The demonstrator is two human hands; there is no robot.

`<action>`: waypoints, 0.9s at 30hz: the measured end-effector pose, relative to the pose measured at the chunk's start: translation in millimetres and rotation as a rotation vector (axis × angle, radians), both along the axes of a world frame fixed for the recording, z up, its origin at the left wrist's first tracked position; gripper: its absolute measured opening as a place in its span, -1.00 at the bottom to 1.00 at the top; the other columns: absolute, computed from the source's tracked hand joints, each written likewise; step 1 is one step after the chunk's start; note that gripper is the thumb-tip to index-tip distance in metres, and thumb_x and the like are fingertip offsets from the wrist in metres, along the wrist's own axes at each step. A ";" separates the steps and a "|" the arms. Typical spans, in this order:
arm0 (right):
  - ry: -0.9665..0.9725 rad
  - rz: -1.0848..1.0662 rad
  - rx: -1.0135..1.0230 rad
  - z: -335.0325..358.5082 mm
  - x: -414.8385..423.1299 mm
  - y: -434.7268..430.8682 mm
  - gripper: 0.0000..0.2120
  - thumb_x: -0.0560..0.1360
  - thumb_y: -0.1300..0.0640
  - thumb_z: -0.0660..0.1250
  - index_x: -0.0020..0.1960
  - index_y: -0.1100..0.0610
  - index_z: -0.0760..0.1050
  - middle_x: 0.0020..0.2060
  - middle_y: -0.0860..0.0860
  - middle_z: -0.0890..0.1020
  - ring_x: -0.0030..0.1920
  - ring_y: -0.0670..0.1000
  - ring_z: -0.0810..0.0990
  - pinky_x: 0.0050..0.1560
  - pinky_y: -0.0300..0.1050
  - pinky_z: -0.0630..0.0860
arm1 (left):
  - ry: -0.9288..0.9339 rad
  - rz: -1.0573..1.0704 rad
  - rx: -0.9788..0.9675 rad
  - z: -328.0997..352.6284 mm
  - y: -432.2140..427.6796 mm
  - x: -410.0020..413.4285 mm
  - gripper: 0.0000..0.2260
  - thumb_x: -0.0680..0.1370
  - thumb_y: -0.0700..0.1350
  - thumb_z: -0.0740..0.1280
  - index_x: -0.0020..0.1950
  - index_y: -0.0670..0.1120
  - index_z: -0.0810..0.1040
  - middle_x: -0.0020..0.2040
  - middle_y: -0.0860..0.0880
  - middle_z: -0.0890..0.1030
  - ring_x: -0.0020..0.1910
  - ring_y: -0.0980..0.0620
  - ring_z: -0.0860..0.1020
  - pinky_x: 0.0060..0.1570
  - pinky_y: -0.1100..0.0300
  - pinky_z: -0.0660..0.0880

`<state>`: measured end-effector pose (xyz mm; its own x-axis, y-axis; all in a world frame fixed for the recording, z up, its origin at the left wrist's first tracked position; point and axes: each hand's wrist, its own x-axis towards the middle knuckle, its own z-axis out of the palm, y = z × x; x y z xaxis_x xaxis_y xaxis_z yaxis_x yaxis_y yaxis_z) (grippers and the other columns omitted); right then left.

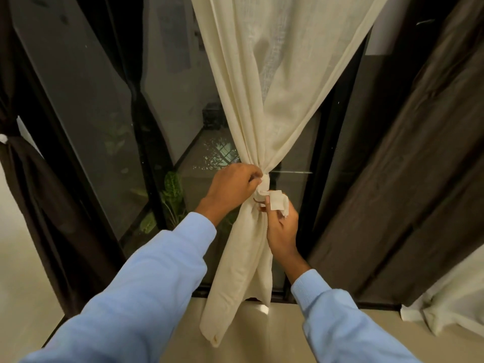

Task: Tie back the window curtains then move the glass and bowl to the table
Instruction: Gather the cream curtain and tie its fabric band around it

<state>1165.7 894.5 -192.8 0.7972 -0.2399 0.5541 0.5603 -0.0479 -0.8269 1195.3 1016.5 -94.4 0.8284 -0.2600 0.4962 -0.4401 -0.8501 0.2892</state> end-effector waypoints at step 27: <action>0.086 -0.144 0.233 21.0 26.2 -2.7 -0.69 0.46 0.43 0.36 -0.02 0.06 0.70 -0.09 0.02 0.70 -0.05 0.06 0.68 -0.04 0.06 0.65 | -0.098 0.025 -0.151 -25.7 -4.0 -3.9 -0.90 0.50 -0.14 0.40 -0.09 -0.16 0.56 -0.12 -0.07 0.56 -0.19 0.03 0.51 -0.14 0.16 0.52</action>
